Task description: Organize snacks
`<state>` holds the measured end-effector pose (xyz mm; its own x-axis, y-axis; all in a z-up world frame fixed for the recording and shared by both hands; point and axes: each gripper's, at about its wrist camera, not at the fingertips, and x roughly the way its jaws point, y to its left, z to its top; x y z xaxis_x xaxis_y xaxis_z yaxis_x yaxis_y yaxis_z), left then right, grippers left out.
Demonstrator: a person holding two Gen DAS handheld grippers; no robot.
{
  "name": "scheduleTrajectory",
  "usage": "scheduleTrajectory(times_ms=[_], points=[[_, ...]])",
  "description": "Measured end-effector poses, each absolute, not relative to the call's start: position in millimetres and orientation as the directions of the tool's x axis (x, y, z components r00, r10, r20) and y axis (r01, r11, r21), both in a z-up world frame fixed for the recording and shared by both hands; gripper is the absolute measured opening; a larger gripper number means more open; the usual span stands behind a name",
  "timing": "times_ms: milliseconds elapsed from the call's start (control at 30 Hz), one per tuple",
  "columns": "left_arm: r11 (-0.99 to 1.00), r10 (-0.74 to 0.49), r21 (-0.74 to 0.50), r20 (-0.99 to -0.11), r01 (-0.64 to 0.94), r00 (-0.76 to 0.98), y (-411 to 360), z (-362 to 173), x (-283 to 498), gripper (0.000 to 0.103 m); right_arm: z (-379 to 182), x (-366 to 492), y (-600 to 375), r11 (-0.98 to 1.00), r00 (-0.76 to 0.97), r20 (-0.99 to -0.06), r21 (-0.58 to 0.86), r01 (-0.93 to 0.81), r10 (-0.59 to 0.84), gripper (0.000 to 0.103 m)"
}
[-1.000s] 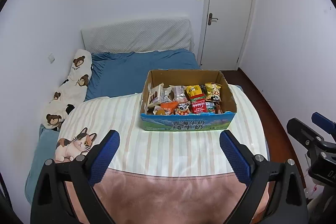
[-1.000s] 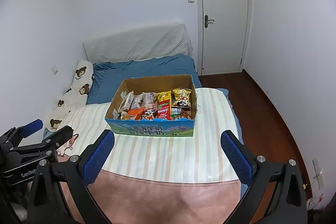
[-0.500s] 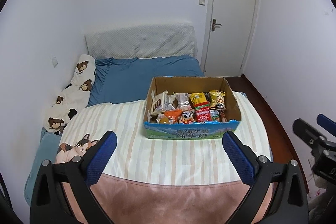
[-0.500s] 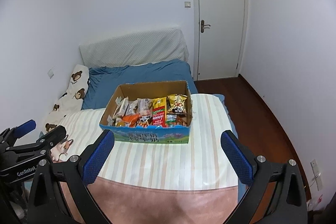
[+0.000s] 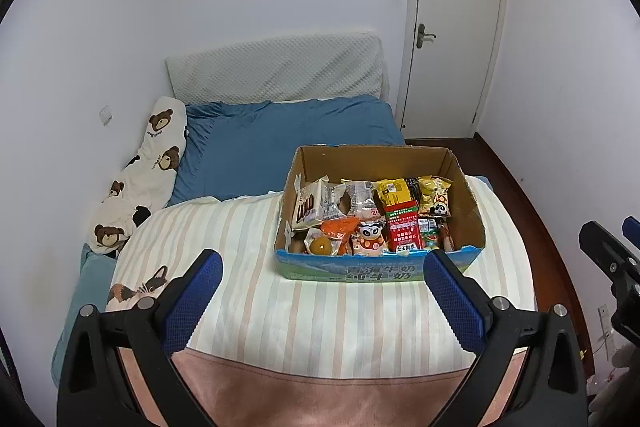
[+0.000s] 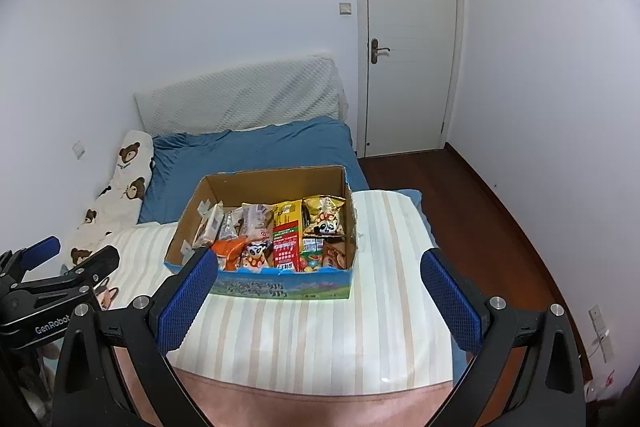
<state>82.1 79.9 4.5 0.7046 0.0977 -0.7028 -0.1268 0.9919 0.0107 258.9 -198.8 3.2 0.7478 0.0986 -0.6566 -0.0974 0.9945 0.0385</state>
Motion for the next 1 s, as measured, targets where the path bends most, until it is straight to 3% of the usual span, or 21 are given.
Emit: scheduleTrajectory(times_ms=[500,1000], points=[[0.995,0.071,0.009,-0.758,-0.098,0.648,68,-11,119,0.103,-21,293,-200,0.998,0.714,-0.698,0.031,-0.05,0.058,0.103],[0.995,0.064,-0.002,-0.755,-0.1,0.653,68,-8,119,0.103,-22,292,-198,0.999,0.713,-0.699,0.026,-0.048,0.053,0.103]])
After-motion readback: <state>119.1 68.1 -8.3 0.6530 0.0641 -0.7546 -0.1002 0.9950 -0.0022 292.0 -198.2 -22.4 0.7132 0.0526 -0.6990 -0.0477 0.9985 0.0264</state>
